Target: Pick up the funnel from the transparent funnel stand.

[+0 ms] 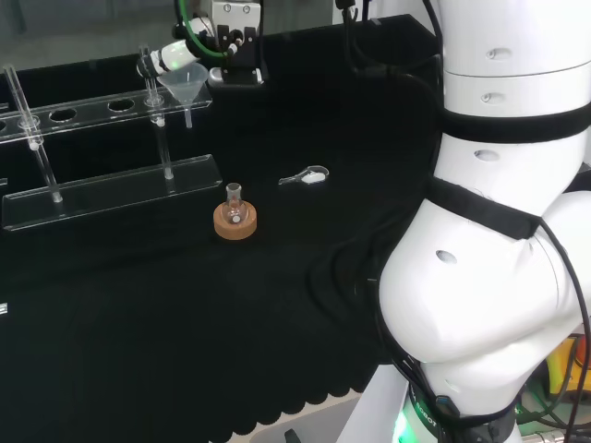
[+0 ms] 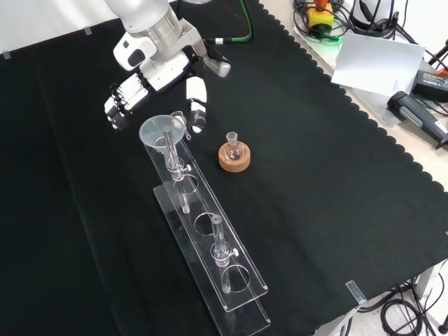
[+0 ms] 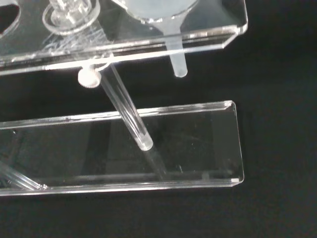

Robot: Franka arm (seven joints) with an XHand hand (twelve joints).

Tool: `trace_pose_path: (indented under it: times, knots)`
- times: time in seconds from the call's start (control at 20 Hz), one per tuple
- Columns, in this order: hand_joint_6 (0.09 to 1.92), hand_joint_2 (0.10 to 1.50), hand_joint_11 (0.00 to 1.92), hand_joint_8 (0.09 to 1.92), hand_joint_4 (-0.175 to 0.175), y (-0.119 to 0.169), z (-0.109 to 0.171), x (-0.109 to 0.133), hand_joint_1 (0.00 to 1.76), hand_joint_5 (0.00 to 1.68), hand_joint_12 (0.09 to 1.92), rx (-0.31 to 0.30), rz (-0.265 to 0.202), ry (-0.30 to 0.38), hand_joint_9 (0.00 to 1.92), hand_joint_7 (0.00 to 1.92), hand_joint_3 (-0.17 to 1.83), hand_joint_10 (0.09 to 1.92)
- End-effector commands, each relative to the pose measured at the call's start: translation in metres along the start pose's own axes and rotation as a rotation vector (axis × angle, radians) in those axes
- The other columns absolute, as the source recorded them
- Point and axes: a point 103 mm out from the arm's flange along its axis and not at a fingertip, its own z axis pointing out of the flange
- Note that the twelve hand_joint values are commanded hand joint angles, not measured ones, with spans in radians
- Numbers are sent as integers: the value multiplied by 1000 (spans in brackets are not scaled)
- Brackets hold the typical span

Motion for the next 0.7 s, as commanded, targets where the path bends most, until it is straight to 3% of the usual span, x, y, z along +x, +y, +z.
trace_pose_path:
  times: [0.05,0.7]
  knots:
    - [87,635,0,87,64,-4,3,6,240,0,87,8,-15,-3,0,0,15,87]
    - [87,638,0,87,63,-1,13,14,238,0,87,33,-25,-13,0,0,15,87]
